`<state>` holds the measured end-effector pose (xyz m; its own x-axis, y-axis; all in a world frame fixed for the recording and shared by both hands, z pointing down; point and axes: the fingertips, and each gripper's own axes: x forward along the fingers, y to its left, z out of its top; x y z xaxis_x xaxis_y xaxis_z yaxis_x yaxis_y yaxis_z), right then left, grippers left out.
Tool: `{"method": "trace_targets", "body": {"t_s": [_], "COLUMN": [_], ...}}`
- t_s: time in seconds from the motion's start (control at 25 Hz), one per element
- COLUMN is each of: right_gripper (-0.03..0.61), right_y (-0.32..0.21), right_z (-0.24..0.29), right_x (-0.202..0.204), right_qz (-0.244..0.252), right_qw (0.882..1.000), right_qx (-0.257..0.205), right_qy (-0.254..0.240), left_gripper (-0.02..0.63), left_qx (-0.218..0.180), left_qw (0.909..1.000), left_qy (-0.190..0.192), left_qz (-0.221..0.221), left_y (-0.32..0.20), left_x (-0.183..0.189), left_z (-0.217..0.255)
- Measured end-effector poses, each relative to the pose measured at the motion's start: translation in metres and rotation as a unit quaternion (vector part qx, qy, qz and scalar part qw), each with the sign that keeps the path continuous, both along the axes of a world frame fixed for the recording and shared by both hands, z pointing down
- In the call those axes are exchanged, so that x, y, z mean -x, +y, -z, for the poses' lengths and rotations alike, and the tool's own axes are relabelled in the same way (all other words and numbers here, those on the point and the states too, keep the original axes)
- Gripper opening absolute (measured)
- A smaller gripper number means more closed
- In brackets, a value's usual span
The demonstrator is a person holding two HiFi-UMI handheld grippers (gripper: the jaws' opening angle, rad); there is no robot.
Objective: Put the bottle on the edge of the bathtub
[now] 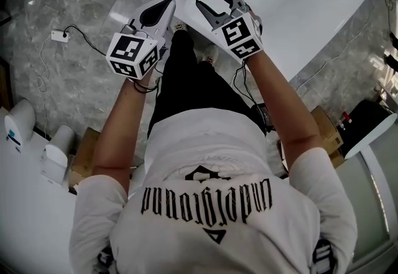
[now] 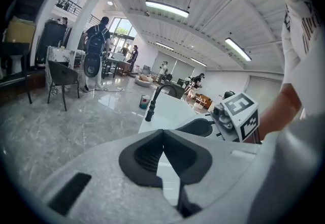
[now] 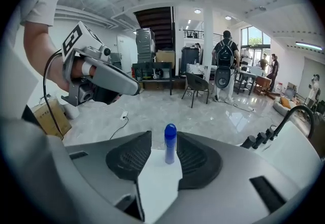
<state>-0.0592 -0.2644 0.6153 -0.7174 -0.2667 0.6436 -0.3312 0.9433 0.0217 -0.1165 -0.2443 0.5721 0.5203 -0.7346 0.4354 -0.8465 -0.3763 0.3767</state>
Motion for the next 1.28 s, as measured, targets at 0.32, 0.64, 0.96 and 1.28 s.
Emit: {"method": "trace_targets", "body": {"t_s": [0.32,0.64,0.96,1.28], "right_gripper": [0.087,0.040,0.021,0.017], "right_y": [0.020,0.064,0.113,0.146], "right_z": [0.065,0.134,0.208,0.281], "right_x": [-0.031,-0.056,-0.087,-0.121], "right_qz": [-0.001,0.004,0.004,-0.011], "right_qw": [0.999,0.995,0.991,0.983], "right_qx": [-0.035,-0.044,-0.064,-0.092], "right_qy": [-0.032,-0.084,-0.118,-0.155], "left_gripper": [0.015,0.015,0.015,0.015], "left_qx": [-0.042,-0.091,-0.135,-0.180], "left_qw": [0.9990,0.9953,0.9896,0.9816], "left_qy": [-0.012,-0.030,-0.049,-0.064], "left_qz": [0.010,0.011,0.009,-0.002], "left_y": [0.021,0.060,0.113,0.155], "left_x": [-0.022,-0.042,-0.068,-0.092], "left_z": [0.050,0.106,0.165,0.227]}}
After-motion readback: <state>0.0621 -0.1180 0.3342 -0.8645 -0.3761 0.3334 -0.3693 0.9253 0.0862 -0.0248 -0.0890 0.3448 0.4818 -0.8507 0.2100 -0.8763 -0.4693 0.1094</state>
